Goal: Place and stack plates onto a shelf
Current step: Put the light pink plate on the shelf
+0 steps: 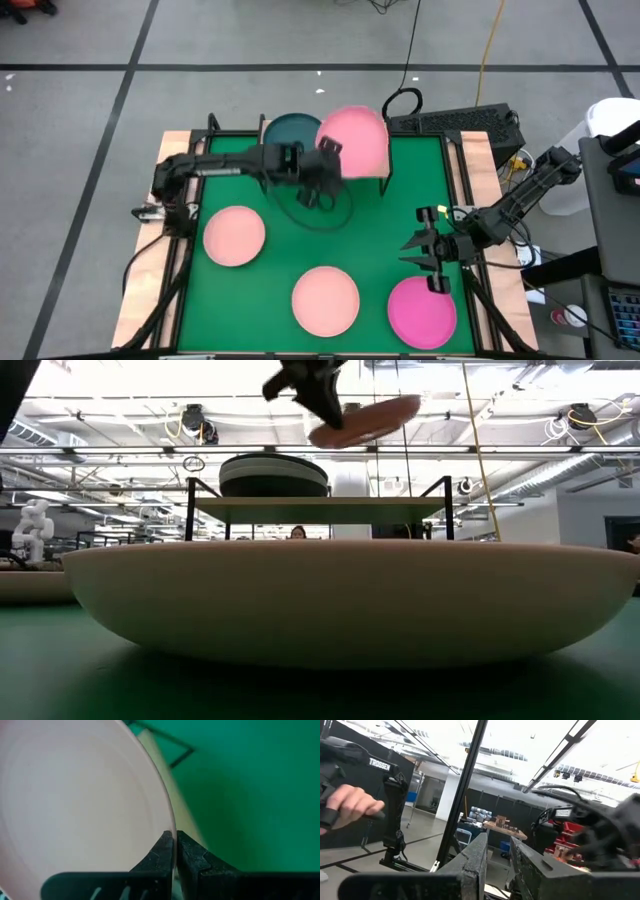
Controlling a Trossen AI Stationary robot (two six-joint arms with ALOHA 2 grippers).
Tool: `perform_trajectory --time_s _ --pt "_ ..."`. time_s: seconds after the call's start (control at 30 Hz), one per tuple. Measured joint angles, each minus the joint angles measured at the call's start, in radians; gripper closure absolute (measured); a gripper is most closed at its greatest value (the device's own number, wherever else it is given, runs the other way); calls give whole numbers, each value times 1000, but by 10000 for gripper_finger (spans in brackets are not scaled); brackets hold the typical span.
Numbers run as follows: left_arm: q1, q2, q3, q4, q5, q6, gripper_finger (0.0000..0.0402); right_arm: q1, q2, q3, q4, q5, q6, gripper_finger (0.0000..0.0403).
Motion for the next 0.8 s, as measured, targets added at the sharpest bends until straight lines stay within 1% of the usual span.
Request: perform_trajectory --time_s 0.23,0.3,0.37,0.6,0.73,0.8 --pt "108 1 1 119 199 143 394 0 0 0 -1 2 -24 332" --pt "131 12 2 157 243 168 394 0 0 0 0 3 -33 332" --pt "150 33 2 159 275 184 394 0 0 0 1 3 -47 332" --pt "176 140 1 143 282 217 388 0 0 0 8 5 -56 332" --pt "170 166 0 128 272 245 386 0 0 0 7 5 -61 332" --pt "168 175 0 118 250 241 385 0 0 0 8 5 -69 332"
